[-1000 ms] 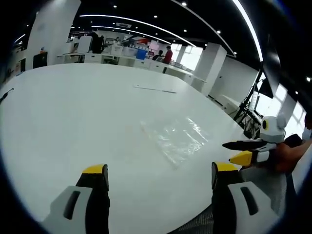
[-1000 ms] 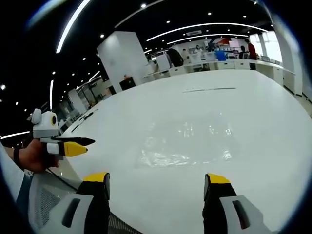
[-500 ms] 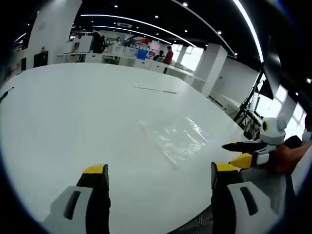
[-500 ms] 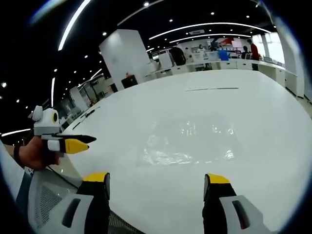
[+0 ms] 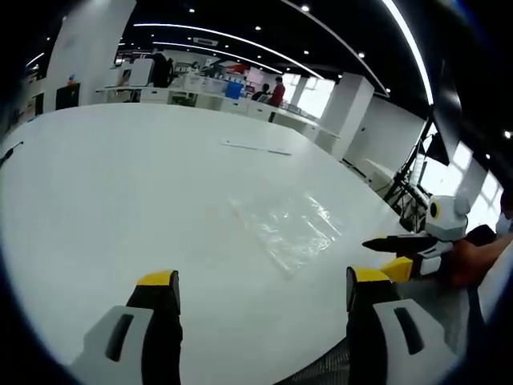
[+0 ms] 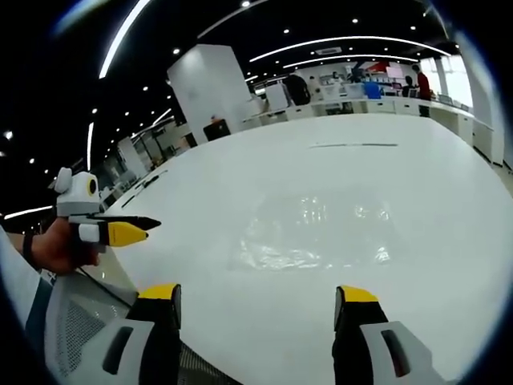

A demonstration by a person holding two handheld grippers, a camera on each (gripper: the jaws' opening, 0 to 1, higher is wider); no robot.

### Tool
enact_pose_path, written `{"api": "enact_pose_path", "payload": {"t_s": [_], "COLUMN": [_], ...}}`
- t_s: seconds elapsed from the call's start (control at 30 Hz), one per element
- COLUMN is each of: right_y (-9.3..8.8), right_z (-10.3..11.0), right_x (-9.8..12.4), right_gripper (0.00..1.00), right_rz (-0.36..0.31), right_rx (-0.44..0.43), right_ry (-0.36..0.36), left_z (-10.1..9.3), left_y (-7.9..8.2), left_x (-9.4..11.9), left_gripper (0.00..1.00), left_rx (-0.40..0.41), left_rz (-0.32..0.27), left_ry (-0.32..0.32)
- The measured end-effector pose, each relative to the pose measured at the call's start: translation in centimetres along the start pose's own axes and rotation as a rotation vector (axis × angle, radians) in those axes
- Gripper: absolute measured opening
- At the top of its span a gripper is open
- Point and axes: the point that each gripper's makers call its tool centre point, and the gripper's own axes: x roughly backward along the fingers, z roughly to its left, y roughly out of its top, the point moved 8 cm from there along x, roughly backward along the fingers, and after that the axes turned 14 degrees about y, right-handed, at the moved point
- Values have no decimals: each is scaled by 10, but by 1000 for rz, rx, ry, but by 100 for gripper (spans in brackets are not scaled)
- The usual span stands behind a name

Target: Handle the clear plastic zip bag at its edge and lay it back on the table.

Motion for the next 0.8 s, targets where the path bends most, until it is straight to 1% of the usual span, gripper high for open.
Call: {"api": "enact_pose_path", "payload": {"t_s": [0.3, 0.4, 0.6, 0.8], "right_y": [5, 6, 15, 16], "right_z": [8, 6, 8, 0], "right_x": [-11, -17, -28, -41], "right_gripper": [78, 77, 77, 77], "right_rz": [33, 42, 54, 84], "right_rx": [32, 38, 64, 94], "right_ry": [28, 37, 54, 63], "left_z": [0, 2, -2, -1], "left_y": [1, 1, 3, 3], "left_x": [1, 1, 4, 4], "left_gripper": [84, 83, 83, 82], "left_rx": [10, 15, 15, 21], "left_rz": [-10, -15, -11, -13], "left_ry": [-1, 0, -2, -5]}}
